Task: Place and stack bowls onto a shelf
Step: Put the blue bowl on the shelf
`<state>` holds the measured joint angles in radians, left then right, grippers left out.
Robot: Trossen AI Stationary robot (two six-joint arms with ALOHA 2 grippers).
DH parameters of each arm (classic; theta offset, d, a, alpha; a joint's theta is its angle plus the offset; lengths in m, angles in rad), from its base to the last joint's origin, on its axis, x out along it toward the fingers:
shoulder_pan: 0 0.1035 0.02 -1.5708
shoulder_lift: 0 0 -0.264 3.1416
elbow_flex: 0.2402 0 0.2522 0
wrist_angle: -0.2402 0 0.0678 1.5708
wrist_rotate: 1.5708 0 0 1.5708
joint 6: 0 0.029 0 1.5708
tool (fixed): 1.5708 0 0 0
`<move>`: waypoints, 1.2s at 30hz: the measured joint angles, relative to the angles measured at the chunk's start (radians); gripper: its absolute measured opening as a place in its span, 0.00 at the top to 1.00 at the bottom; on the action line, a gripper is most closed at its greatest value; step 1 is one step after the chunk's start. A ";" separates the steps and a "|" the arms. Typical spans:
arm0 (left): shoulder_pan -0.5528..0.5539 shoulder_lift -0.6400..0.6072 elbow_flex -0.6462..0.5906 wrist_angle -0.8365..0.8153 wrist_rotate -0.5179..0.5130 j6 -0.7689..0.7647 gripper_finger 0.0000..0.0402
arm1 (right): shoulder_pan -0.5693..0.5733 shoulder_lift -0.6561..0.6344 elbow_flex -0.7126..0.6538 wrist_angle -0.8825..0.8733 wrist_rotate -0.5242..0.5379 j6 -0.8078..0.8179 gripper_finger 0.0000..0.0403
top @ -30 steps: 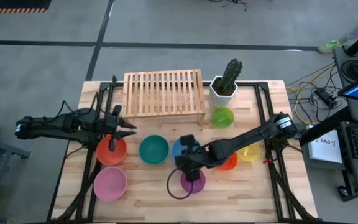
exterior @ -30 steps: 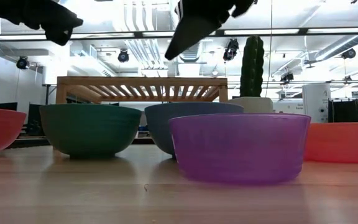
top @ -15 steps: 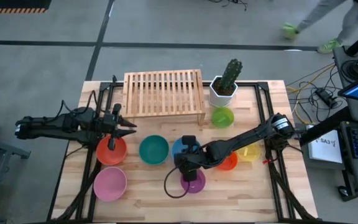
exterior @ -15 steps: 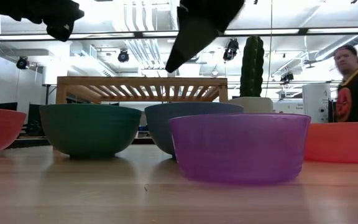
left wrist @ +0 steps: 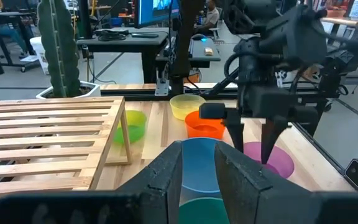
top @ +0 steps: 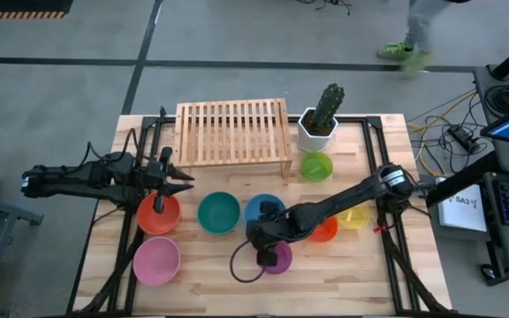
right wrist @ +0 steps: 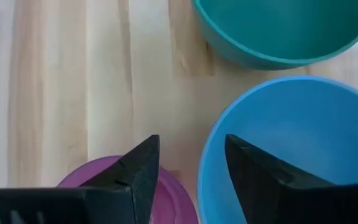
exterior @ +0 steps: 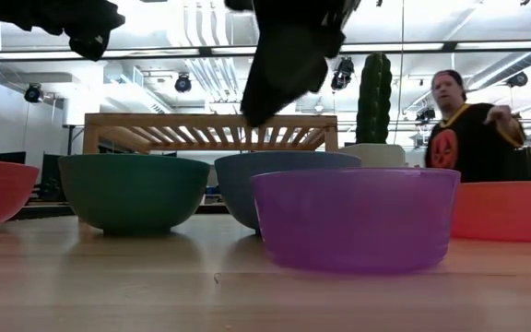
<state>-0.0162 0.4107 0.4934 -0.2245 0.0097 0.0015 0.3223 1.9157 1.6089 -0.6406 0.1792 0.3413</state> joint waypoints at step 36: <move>0.000 0.001 0.000 0.011 0.000 0.016 0.81 | -0.012 -0.080 0.019 -0.035 -0.004 0.025 0.98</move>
<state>-0.0162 0.4118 0.4931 -0.2133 0.0097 0.0174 0.3104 1.8359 1.6280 -0.6758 0.1751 0.3665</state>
